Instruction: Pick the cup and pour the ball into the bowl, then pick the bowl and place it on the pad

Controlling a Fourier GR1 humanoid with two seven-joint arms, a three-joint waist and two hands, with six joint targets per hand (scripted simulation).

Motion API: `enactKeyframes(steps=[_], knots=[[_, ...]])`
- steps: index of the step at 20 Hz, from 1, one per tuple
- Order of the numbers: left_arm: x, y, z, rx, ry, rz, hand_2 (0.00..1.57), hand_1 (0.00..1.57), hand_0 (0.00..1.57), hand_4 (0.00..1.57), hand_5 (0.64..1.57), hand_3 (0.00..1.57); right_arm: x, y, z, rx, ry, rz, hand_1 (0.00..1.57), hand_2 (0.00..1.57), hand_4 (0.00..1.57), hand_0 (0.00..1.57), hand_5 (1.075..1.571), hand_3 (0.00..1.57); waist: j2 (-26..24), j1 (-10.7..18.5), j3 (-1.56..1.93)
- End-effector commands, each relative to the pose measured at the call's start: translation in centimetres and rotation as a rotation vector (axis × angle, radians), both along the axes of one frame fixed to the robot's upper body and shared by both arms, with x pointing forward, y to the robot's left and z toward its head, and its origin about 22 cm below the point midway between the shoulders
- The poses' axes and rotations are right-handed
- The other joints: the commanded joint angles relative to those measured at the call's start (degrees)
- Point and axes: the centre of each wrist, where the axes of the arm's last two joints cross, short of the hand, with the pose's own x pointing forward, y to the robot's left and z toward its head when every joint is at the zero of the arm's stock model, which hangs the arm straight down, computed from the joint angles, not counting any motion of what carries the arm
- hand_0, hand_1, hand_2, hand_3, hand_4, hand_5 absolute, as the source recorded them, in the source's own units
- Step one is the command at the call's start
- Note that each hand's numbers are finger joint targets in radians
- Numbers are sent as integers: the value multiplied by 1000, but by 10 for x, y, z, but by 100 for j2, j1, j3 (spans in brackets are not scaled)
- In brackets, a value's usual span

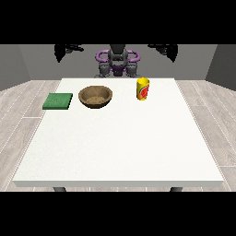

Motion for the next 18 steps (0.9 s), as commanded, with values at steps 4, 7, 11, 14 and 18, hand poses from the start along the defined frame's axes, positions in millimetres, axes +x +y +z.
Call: enactKeyframes(steps=[4,7,11,14,18], knots=[[9,-12,-53,10,-67,36,0,0,0,0,1526,0,7,0,-11,8,-51,22,0,0,0,0,1571,0,424,-196,0],[2,-34,-87,11,-35,13,0,0,0,0,1518,0,10,8,-10,-5,-35,25,0,0,0,0,1571,0,380,-185,-1],[8,-49,-104,43,-48,43,0,0,0,0,1518,0,4,-10,-30,-15,-68,32,0,0,0,0,1571,0,540,-252,1],[29,-58,-112,21,-97,58,0,0,0,0,1530,0,22,1,-22,6,-101,38,0,0,0,0,1570,0,837,-283,0],[41,-45,-127,42,-94,103,0,0,0,0,1517,0,29,10,-3,1,-153,68,0,0,0,0,1570,0,1134,-516,-3]])
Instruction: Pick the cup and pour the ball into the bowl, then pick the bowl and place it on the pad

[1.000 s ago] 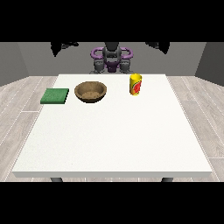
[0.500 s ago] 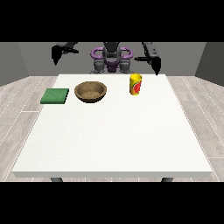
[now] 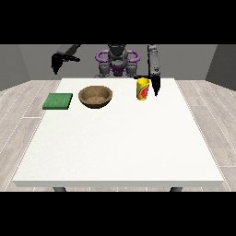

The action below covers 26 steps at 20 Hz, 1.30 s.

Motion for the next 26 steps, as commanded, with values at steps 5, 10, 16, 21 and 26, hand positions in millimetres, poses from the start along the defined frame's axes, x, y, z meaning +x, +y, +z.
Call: enactKeyframes(steps=[5,10,16,21,26], knots=[[21,-6,-20,29,-4,1,0,0,0,0,1520,0,8,10,-19,32,-25,16,0,0,0,0,1571,0,127,-41,0],[22,6,-30,23,-8,13,0,0,0,0,1523,0,12,-23,-10,-9,-37,-7,0,0,0,0,1571,0,291,-21,0],[19,-33,-42,209,-21,45,1101,1018,1018,1467,776,888,20,-7,-6,5,-28,24,0,0,0,0,1570,0,295,-266,2],[-2,-20,-61,348,-8,137,1571,1323,1323,1468,1246,1571,17,-16,14,-29,-48,37,0,0,0,0,1570,0,332,-477,-4],[3,-29,-54,374,68,114,1571,1316,1316,1496,1256,1571,4,-49,-5,-6,57,-9,0,0,0,0,1570,0,-416,-274,3]])
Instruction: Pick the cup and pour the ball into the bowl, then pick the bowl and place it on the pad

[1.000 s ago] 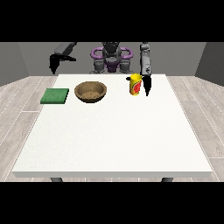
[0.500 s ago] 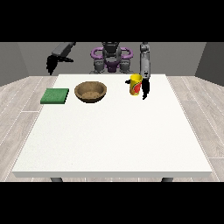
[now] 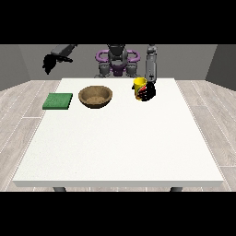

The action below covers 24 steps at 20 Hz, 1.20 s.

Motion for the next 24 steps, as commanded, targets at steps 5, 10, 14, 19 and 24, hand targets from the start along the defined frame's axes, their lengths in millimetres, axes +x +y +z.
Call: enactKeyframes(steps=[5,10,14,19,24], knots=[[32,63,54,360,169,75,1571,1414,1414,1571,1329,1571,-17,-19,-33,11,206,-51,0,0,0,0,1569,0,-1272,368,-46],[82,72,128,518,202,134,1571,1459,1459,1571,1282,1571,-15,-31,-39,25,212,-80,0,0,0,0,1568,0,-1178,388,-54],[86,26,118,650,230,112,1571,1491,1491,1571,1273,1571,-11,-34,-41,35,224,-81,0,0,0,0,1568,0,-1295,463,-61],[107,-18,142,718,209,189,1571,1490,1490,1512,1267,1571,1,-22,-37,43,229,-22,0,0,0,0,1569,0,-1193,188,-67],[110,-35,147,842,185,241,1571,1501,1501,1508,1244,1571,-13,-31,-52,40,199,-21,0,0,0,0,1570,0,-1161,141,-67]])
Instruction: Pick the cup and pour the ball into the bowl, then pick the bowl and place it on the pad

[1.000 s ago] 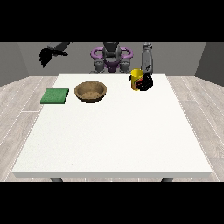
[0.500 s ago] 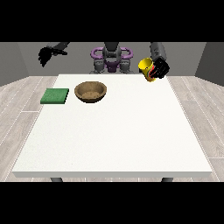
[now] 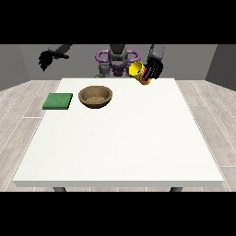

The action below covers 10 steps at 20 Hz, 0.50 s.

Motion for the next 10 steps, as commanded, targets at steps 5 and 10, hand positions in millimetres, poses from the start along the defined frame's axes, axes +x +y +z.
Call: enactKeyframes(steps=[5,10], knots=[[13,-78,25,364,-36,-22,1571,1553,1553,1571,1203,1571,3,-5,-5,2,46,-1,0,0,0,0,1570,0,-356,-64,11],[1,-110,5,630,-60,-106,1571,1501,1501,1380,1400,1571,7,-13,3,24,49,6,0,0,0,0,1571,0,-364,-223,4]])
